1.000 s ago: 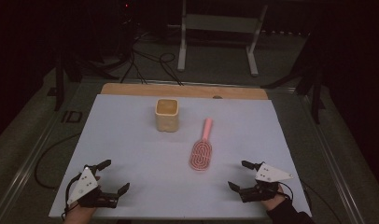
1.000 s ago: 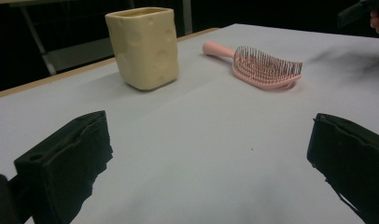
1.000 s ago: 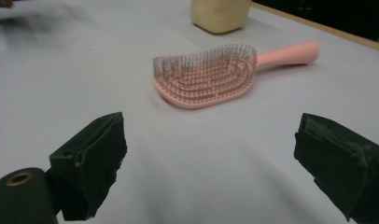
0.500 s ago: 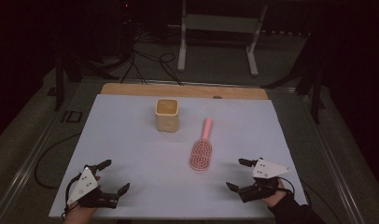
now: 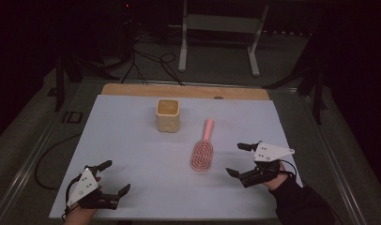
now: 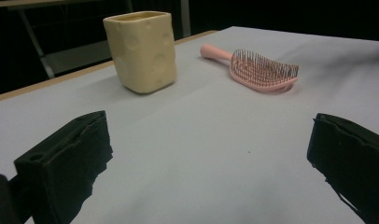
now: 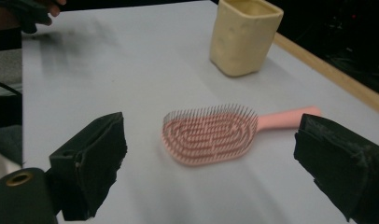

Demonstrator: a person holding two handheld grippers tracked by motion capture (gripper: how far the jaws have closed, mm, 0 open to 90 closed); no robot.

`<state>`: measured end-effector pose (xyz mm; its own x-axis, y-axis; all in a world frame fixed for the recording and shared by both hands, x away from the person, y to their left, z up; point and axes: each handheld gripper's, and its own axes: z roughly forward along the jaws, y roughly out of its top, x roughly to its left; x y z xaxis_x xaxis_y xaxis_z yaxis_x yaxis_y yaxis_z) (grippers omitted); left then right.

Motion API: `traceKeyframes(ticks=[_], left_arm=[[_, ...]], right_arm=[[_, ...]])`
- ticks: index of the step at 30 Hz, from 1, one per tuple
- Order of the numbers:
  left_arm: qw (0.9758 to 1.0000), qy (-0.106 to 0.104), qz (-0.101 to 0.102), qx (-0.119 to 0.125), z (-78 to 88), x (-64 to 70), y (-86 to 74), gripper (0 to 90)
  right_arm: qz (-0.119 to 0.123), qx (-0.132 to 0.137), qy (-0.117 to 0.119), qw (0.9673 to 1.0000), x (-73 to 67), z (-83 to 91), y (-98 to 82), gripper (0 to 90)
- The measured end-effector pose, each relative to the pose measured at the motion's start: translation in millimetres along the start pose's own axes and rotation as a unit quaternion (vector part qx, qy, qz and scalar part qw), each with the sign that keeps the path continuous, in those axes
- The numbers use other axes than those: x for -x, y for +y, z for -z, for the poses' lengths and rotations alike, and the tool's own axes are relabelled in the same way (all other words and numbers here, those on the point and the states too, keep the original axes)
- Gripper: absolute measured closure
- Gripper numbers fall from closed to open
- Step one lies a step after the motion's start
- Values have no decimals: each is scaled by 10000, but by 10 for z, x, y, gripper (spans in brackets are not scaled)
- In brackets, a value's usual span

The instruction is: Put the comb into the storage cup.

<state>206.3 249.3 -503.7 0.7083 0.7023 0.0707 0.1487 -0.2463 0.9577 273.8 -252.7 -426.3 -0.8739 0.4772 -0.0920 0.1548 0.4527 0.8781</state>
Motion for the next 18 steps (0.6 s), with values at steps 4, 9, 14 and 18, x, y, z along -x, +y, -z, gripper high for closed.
traceKeyframes(ticks=[4,9,14,18], left_arm=[[10000,-2,6,3,2,0,-1,0],[10000,-3,20,1,2,-4,-3,0],[10000,-3,23,4,4,-7,-3,0],[10000,-20,32,12,2,-10,-1,0]], right_arm=[[53,65,53,10000,95,-72,85,89],[86,91,67,9999,209,-157,203,90],[165,175,-1,9997,347,-230,318,90],[250,256,-70,9993,440,-294,396,95]])
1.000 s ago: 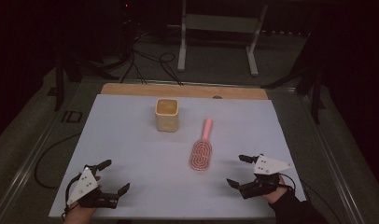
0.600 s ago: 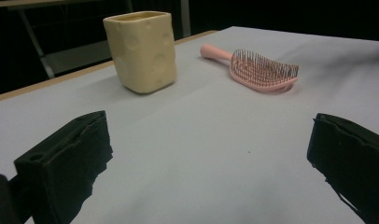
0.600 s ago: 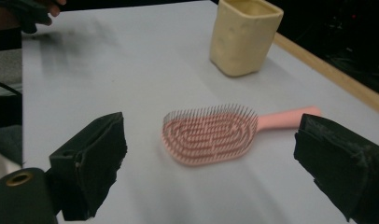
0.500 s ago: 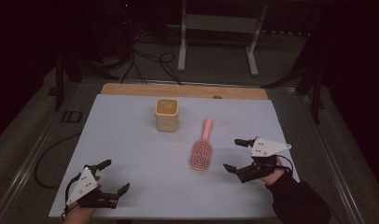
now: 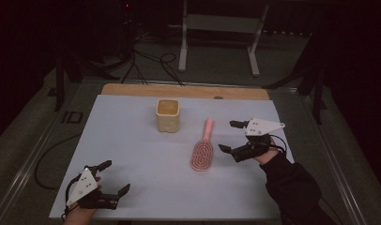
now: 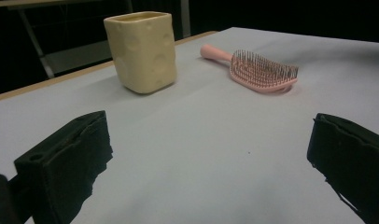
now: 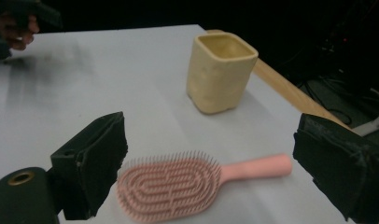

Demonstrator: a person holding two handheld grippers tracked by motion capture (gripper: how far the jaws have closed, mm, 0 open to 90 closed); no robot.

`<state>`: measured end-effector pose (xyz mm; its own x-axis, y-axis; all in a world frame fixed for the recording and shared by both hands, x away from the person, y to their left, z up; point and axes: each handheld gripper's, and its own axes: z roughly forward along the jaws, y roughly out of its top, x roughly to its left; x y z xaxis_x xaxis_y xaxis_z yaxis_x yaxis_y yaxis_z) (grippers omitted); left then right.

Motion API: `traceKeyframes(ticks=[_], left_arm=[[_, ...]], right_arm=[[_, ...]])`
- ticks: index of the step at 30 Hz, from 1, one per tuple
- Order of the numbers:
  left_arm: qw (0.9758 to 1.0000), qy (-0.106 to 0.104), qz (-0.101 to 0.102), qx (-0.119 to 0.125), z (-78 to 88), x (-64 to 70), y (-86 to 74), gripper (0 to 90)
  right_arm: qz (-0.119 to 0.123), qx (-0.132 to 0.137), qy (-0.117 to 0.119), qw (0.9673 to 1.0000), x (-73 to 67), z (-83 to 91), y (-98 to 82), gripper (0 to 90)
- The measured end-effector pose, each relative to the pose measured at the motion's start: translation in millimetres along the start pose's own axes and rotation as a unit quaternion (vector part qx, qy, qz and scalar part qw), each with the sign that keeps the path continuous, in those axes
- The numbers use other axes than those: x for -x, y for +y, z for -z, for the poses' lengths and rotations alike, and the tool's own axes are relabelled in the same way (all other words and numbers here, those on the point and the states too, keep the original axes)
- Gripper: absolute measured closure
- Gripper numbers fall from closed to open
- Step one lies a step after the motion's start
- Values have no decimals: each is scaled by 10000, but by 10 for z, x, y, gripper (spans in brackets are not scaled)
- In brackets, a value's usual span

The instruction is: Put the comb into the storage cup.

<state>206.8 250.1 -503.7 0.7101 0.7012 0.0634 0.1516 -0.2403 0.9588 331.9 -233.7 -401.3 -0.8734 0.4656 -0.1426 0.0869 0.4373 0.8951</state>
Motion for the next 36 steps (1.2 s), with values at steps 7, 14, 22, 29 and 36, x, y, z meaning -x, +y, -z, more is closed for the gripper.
traceKeyframes(ticks=[7,14,22,29,36], left_arm=[[10000,5,14,1,0,-2,-3,0],[10000,42,2,-14,6,-6,-1,0],[10000,18,44,50,11,-13,0,0],[10000,26,74,60,15,-19,-3,0],[10000,26,79,22,6,-20,-10,0]], right_arm=[[-84,23,17,10000,143,-147,50,94],[-36,19,129,9999,261,-332,126,115],[-70,-26,142,9999,445,-568,225,117],[-261,-49,234,9994,604,-795,190,130],[-265,-247,194,9992,705,-997,78,137]])
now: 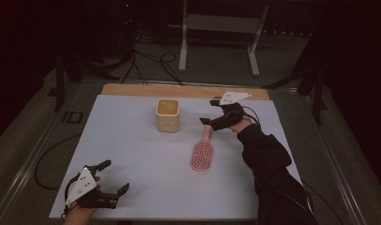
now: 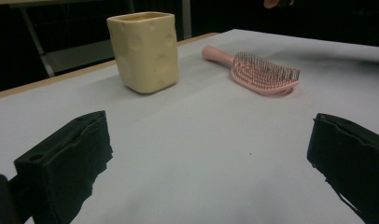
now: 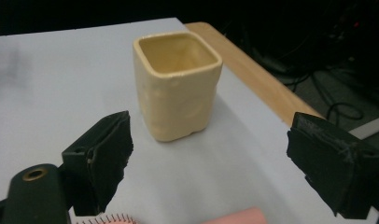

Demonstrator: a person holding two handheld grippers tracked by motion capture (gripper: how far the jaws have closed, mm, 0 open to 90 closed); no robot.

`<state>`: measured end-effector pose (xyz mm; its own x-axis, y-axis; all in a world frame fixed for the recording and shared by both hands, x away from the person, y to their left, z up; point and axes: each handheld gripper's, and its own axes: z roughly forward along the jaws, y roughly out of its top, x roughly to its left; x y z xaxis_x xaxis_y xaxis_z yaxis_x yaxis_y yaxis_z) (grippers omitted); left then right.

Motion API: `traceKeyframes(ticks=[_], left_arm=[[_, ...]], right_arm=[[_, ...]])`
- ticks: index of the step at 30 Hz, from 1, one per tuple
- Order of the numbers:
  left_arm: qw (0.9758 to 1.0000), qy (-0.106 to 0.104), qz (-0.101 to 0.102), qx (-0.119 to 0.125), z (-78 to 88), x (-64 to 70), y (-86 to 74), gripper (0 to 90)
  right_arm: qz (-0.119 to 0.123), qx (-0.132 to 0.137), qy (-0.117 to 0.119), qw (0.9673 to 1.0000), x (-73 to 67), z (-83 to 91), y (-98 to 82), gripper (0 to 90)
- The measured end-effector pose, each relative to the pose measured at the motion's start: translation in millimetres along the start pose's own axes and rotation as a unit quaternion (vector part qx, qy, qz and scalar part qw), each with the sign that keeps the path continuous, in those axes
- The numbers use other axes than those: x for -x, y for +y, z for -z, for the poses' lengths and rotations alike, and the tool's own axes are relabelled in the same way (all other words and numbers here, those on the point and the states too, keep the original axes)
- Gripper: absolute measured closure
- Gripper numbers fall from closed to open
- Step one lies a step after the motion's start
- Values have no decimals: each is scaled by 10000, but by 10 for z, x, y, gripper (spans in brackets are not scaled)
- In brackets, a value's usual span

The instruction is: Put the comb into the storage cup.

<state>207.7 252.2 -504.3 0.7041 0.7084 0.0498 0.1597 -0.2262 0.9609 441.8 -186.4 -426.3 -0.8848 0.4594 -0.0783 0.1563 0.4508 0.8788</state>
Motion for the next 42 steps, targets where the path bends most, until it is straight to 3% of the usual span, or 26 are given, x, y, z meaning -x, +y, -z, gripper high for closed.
traceKeyframes(ticks=[8,10,13,19,24,30,35,39,42], left_arm=[[10000,-11,-5,2,-3,0,3,0],[10000,-17,6,-10,-8,-4,-3,0],[10000,-16,-1,1,-8,-2,0,0],[10000,-21,-1,5,-7,-9,-1,0],[10000,-19,-15,0,-4,-11,-2,0],[10000,10,-8,26,7,-13,0,0],[10000,4,-10,11,2,-10,-2,0],[10000,8,-6,14,2,-16,-5,0],[10000,-5,4,17,1,-17,-5,0]], right_arm=[[-183,-334,50,9993,81,-153,-124,146],[-208,-537,62,9983,88,-215,-168,156],[-289,-665,51,9974,110,-271,-208,212],[-361,-919,-334,9945,130,-392,-260,358],[-361,-1029,-362,9934,140,-475,-289,525],[-124,-1270,-220,9916,117,-575,-295,719],[92,-1551,-77,9878,104,-636,-317,896],[388,-1706,49,9846,112,-666,-355,900],[462,-1831,23,9820,126,-683,-384,900]])
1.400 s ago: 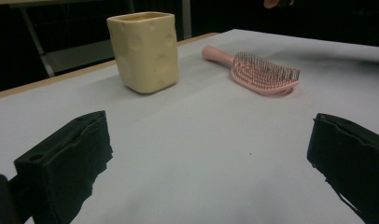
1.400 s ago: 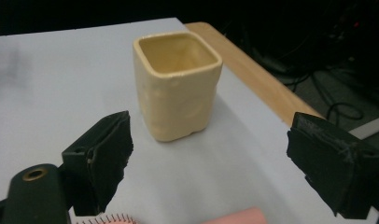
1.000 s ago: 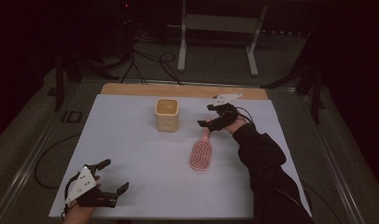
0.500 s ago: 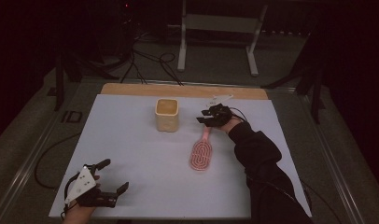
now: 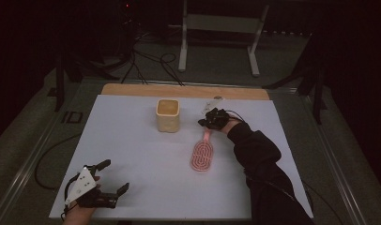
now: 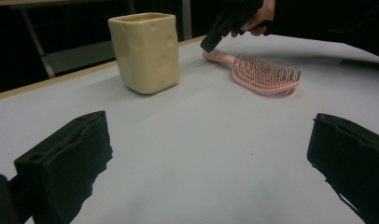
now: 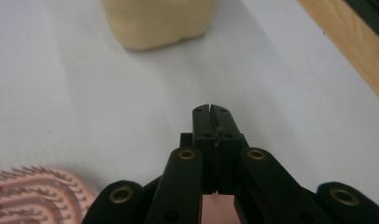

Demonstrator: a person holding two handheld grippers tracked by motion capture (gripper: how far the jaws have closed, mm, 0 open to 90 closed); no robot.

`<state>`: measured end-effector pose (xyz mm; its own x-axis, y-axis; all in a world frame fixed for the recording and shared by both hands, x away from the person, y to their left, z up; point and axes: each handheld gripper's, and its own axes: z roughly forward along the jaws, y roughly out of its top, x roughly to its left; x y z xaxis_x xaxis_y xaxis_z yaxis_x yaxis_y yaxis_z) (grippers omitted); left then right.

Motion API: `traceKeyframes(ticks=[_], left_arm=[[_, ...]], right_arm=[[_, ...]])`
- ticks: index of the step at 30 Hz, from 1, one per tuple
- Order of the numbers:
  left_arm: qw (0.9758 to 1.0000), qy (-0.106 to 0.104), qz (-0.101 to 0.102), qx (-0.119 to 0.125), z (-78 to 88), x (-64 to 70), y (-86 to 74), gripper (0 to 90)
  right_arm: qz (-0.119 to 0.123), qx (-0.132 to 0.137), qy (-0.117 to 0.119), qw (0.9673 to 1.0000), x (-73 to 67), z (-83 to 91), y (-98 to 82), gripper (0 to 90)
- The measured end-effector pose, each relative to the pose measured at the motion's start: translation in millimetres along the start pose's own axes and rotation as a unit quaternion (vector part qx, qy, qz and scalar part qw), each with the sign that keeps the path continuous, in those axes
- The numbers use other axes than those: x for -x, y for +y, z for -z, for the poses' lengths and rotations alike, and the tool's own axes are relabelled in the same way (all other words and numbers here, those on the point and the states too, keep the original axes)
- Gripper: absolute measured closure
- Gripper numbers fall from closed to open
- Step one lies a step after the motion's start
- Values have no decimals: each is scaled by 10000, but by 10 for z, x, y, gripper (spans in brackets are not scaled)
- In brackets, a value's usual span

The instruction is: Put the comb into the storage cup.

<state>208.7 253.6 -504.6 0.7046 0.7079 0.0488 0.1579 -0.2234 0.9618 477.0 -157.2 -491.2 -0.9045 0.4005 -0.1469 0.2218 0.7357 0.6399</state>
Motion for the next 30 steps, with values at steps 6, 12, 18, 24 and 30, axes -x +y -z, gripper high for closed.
traceKeyframes(ticks=[6,12,18,24,30], left_arm=[[10000,-6,17,11,8,-7,0,0],[10000,-29,25,10,5,-5,0,0],[10000,-30,26,-4,4,-6,-2,0],[10000,-30,32,-2,4,-1,-5,0],[10000,-40,-1,-24,-2,8,-2,0]], right_arm=[[46,-103,-98,9999,23,-39,-51,900],[54,-186,-121,9997,35,-53,-89,900],[7,-181,-94,9998,53,-30,-141,900],[-25,-210,-51,9998,50,-2,-189,900],[-21,-310,-61,9995,77,67,-261,900]])
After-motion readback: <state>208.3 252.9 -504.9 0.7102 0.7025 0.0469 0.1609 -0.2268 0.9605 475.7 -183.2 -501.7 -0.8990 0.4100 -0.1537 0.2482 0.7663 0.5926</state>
